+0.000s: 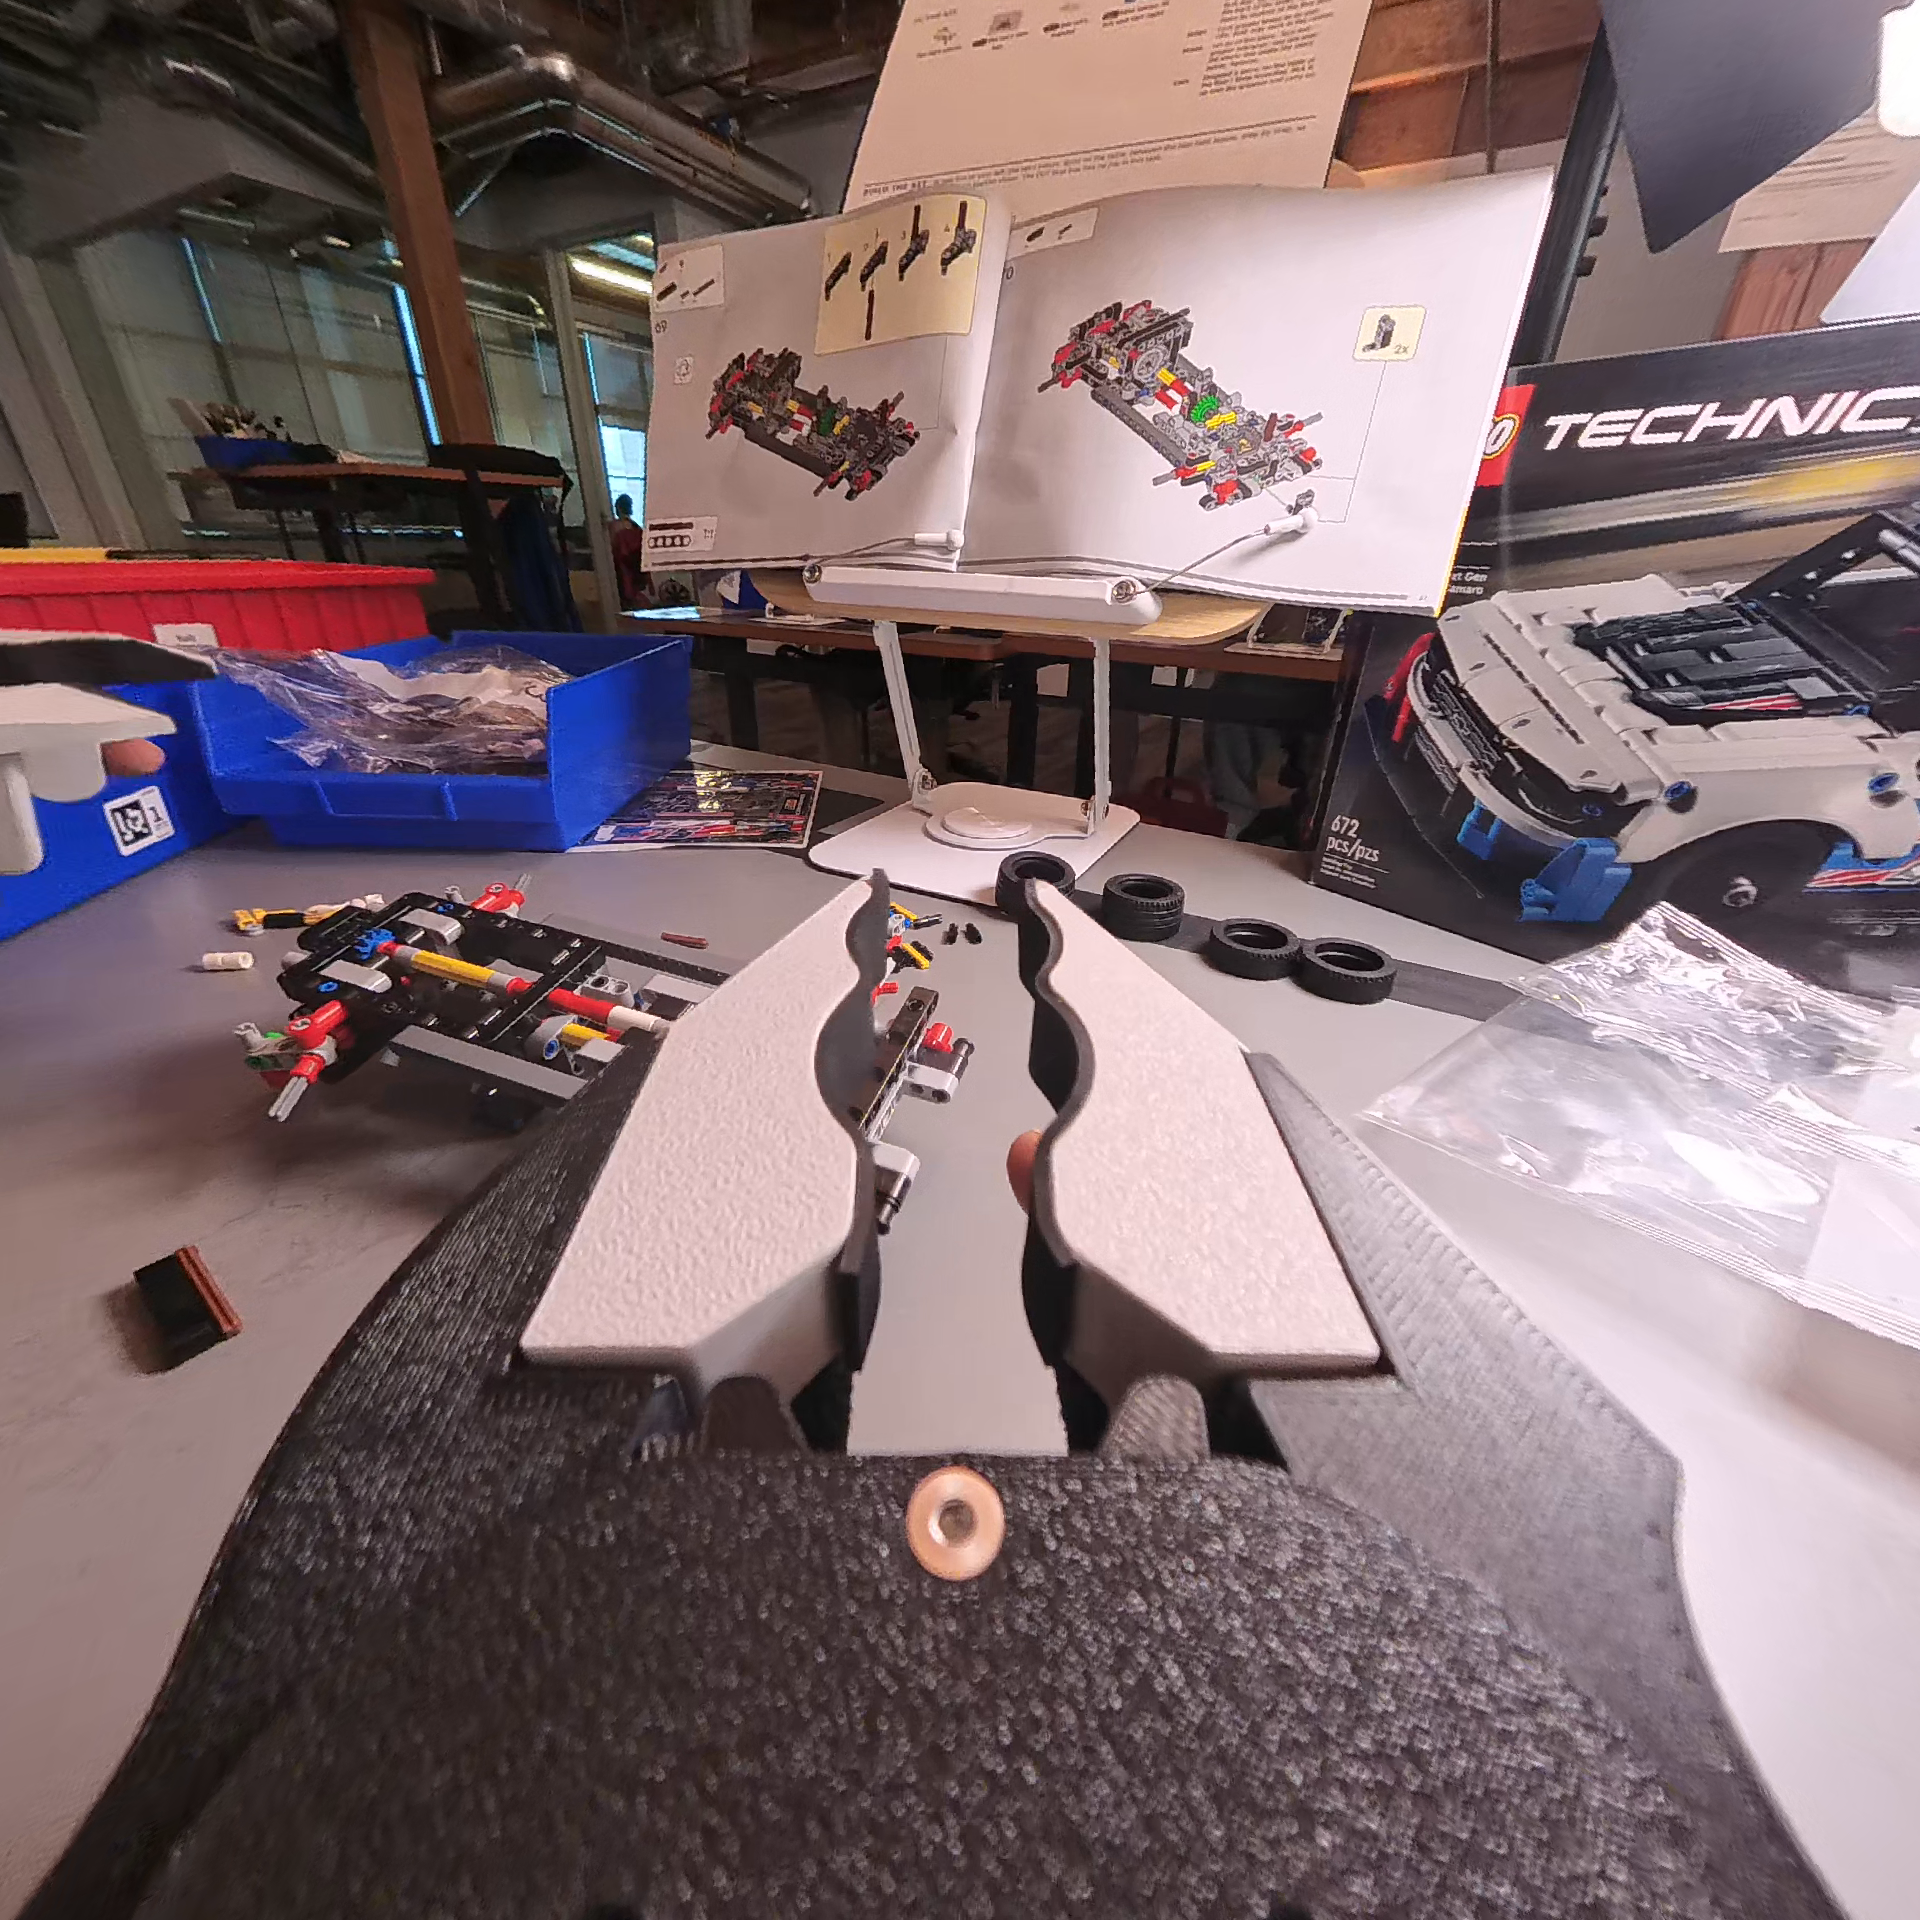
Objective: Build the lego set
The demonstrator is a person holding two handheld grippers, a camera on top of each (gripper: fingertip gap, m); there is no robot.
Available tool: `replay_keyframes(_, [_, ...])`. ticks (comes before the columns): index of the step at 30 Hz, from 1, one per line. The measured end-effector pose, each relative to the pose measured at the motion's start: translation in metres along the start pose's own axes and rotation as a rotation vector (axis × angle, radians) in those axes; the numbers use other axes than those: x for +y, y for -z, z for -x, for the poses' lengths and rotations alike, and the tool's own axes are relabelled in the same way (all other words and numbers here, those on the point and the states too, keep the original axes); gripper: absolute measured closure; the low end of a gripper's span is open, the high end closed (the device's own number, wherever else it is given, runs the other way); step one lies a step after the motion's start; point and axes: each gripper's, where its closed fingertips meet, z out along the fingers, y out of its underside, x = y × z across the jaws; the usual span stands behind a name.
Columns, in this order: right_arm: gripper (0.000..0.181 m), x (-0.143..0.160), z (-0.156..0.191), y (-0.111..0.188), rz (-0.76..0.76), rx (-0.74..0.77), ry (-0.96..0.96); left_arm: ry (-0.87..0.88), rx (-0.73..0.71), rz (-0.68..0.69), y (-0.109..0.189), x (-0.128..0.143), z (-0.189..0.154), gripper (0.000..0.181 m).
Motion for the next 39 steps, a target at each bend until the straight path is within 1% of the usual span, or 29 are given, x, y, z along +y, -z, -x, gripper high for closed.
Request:
replay_keyframes(5, [0.16,0.001,0.004,-0.002,0.008,-0.003,0.005,-0.007,0.004,-0.028,0.004,-0.008,-0.001,0.127])
replay_keyframes(11, [0.16,0.001,0.009,-0.004,0.01,-0.026,0.005,-0.001,-0.01,-0.044,0.006,-0.012,0.003,0.127])
replay_keyframes(16, [0.16,-0.004,0.006,0.002,-0.005,-0.026,-0.001,0.018,-0.01,-0.011,0.001,-0.001,0.004,0.128])
replay_keyframes(20, [0.161,-0.005,0.001,0.003,-0.006,-0.023,-0.042,0.034,-0.021,0.003,-0.001,0.004,0.008,0.13])
replay_keyframes(26, [0.161,-0.006,0.003,0.004,-0.011,-0.039,-0.057,0.056,-0.042,-0.011,0.001,0.003,0.017,0.131])
replay_keyframes(32, [0.161,-0.006,0.004,0.004,-0.011,-0.041,-0.05,0.047,-0.042,-0.015,0.001,0.002,0.016,0.131])
replay_keyframes(36, [0.162,-0.003,0.004,0.003,-0.001,-0.043,-0.053,0.045,-0.062,-0.015,0.002,0.001,0.02,0.135])
replay_keyframes(39, [0.164,-0.002,0.004,0.002,0.009,-0.046,-0.055,0.048,-0.091,-0.003,0.003,0.003,0.027,0.142])
